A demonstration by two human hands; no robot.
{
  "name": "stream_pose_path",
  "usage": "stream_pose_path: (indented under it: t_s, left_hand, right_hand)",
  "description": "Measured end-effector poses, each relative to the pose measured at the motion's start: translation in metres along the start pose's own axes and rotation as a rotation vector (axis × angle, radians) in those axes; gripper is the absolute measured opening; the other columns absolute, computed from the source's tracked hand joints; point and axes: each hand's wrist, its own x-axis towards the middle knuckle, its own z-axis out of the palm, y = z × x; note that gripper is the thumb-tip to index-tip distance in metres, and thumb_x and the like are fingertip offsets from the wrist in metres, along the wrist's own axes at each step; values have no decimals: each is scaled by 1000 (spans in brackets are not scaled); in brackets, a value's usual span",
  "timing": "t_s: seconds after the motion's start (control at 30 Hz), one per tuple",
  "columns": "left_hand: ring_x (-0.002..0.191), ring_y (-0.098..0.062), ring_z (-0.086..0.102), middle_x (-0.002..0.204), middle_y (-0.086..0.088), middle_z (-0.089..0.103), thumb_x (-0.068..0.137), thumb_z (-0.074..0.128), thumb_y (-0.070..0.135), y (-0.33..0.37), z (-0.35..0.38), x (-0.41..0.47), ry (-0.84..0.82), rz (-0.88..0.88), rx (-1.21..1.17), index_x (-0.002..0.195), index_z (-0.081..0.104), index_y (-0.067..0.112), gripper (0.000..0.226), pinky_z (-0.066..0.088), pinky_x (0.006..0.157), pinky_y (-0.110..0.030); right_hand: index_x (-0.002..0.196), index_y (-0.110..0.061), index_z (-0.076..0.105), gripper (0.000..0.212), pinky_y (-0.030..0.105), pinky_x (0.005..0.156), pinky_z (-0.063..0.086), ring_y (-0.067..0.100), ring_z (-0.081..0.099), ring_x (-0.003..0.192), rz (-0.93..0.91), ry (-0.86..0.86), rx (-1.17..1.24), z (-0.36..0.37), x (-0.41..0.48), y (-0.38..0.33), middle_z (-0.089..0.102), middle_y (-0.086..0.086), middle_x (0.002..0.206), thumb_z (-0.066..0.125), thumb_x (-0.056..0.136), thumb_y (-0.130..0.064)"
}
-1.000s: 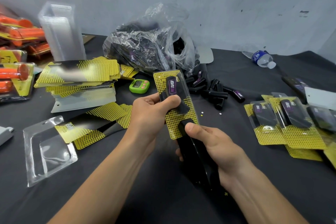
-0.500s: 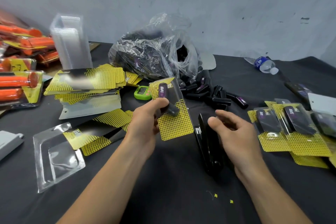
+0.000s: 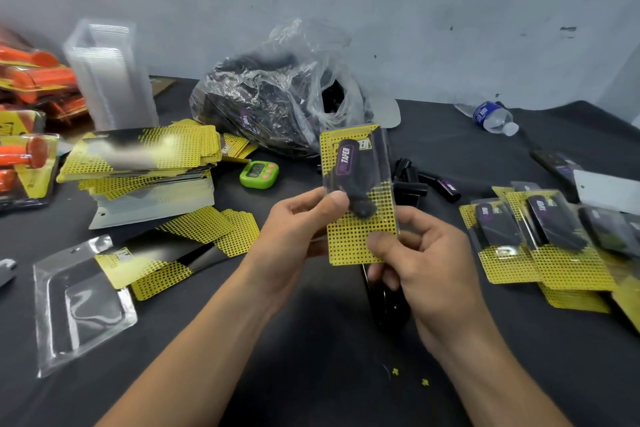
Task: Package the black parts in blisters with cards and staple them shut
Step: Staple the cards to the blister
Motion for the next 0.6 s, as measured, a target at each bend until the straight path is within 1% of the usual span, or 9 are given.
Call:
stream_pose_path:
  t_s: [0.07,0.13,0.2,0.23,0.3,0.37,0.43,0.53,0.6]
  left_hand:
    - [82,-15,71,96,-4,77,76,77,47,-1,1,-1,-2,-18,103,102,81,17,40,59,71,-27]
    - [70,-12,67,85,-5,76,74,83,38,-3,1,-2,-1,-29,193,93,82,16,29,55,62,-21]
    - [65,-14,69,81,-10,76,80,83,26,-4,1,-3,-23,-32,246,90,82,13,17,55,59,-21]
    - [64,-15,69,80,-12,76,83,83,22,-4,2,-4,-28,-32,260,90,82,10,14,55,59,-21]
    - [64,-17,69,82,-17,76,86,82,16,-4,2,-4,-18,-24,280,90,81,5,12,55,59,-23]
    - [63,-17,69,84,-20,76,86,82,16,-5,5,-5,-2,-15,286,90,82,6,10,55,60,-24]
    - [61,-17,68,79,-20,75,81,83,19,-7,8,-5,26,8,287,88,82,8,13,53,59,-25]
    - [58,-14,64,70,-11,74,77,79,23,-9,12,-5,82,55,275,81,83,14,11,52,56,-23]
    - [58,-14,63,73,-13,75,78,80,21,-9,12,-4,112,60,270,80,83,15,7,52,57,-24]
  right_hand:
    - [95,-16,79,20,23,45,44,15,54,48,-57,67,30,-2,1,1,77,12,84,71,92,1]
    - [92,-12,79,18,18,43,41,7,52,46,-109,115,45,-4,2,1,77,9,81,71,90,5]
    - [88,-11,79,20,11,45,43,1,58,47,-124,136,51,-3,1,0,77,6,78,73,87,8]
    - [87,-12,80,21,13,49,47,2,63,52,-123,129,42,-3,1,0,78,5,79,74,86,8]
    - [90,-16,81,23,29,64,59,12,75,71,-117,116,12,-5,1,1,80,6,85,75,86,6]
    - [91,-19,82,24,44,78,61,24,78,84,-115,125,-12,-7,2,4,80,7,89,76,86,4]
    - [90,-21,82,23,40,72,60,21,77,80,-129,129,-31,-6,1,4,80,6,87,77,87,1]
    - [88,-27,82,22,16,53,48,4,66,57,-166,168,-61,-6,0,4,76,-2,71,78,88,-6]
    - [87,-30,82,25,15,49,45,2,59,51,-132,209,-29,-11,4,4,70,-7,61,76,89,-6]
